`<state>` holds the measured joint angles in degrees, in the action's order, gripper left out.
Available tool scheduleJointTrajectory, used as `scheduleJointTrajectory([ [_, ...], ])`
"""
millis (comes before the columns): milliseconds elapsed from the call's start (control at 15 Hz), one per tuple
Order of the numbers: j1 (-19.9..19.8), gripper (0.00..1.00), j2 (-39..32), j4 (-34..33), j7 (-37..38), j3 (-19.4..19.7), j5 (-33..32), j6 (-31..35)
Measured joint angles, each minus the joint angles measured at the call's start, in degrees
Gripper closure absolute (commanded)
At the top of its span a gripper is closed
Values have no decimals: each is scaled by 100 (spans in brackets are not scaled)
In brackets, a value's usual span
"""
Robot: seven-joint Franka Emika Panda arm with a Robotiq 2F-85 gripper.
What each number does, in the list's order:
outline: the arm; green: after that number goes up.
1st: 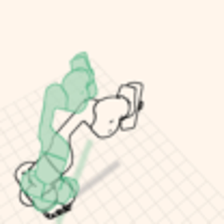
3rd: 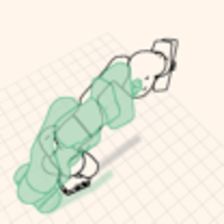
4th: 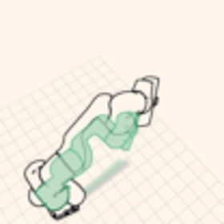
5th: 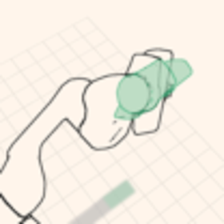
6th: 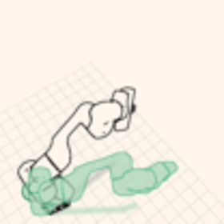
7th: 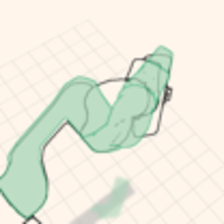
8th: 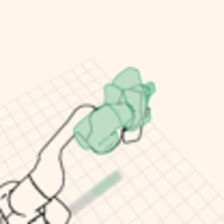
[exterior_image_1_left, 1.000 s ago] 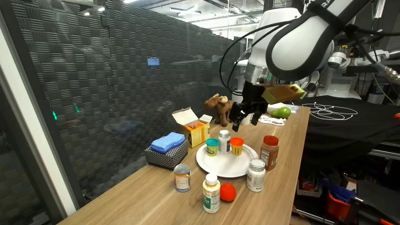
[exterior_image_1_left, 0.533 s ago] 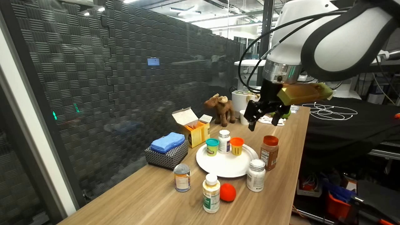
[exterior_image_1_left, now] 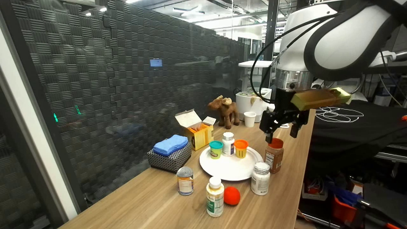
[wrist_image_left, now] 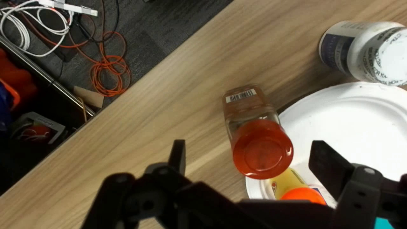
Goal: Pick up the bottles and small containers from the table and put them on the white plate.
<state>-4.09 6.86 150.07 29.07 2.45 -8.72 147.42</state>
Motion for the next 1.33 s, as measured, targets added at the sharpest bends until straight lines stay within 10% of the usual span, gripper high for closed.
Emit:
scheduleJointTrajectory([
  [400,0,0,-185,-139,-291,0,27,2],
  [933,4,73,-656,-508,-408,0,11,-1],
  [1333,12,75,-652,-549,-331,0,-122,-16],
])
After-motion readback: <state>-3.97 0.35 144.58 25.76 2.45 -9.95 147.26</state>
